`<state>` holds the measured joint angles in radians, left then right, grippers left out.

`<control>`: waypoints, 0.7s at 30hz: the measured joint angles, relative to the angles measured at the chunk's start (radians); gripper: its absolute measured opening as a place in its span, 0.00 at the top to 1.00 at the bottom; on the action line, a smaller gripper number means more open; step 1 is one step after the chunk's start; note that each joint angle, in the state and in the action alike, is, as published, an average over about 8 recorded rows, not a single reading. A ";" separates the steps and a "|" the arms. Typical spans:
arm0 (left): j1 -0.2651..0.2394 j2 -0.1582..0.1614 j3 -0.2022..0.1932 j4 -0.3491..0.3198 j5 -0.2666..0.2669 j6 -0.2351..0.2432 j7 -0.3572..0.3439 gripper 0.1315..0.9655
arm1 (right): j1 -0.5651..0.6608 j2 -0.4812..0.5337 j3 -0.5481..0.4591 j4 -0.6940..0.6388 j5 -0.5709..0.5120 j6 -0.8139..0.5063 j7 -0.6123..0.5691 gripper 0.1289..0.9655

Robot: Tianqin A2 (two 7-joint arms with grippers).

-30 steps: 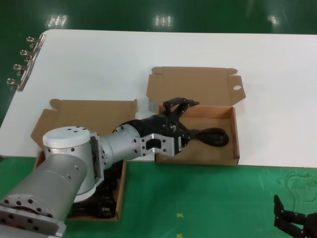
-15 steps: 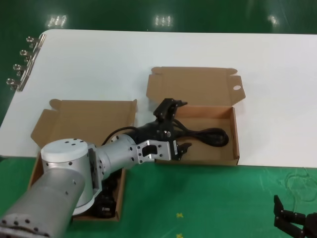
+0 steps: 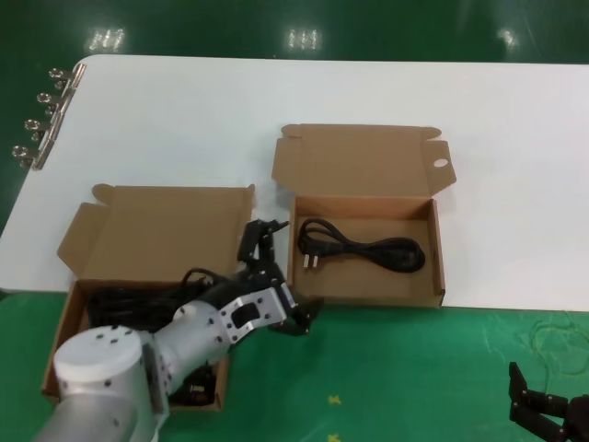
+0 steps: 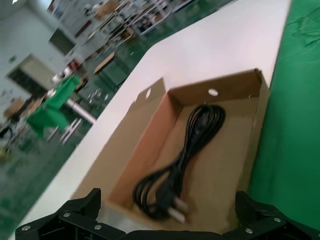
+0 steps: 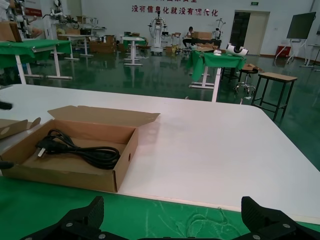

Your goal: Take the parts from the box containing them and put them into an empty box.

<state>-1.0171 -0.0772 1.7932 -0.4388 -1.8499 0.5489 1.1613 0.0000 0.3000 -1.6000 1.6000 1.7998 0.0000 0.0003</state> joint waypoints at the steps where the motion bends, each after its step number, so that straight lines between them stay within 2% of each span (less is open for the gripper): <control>1: 0.018 -0.004 -0.003 -0.020 0.001 -0.009 -0.020 0.05 | 0.000 0.000 0.000 0.000 0.000 0.000 0.000 0.00; 11: 0.198 -0.043 -0.038 -0.225 0.010 -0.107 -0.226 0.00 | 0.000 0.000 0.000 0.000 0.000 0.000 0.000 0.00; 21: 0.377 -0.082 -0.072 -0.430 0.018 -0.203 -0.431 0.00 | 0.000 0.000 0.000 0.000 0.000 0.000 0.000 0.00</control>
<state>-0.6399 -0.1596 1.7216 -0.8691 -1.8314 0.3455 0.7305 0.0000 0.3000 -1.6000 1.6000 1.7999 0.0000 0.0002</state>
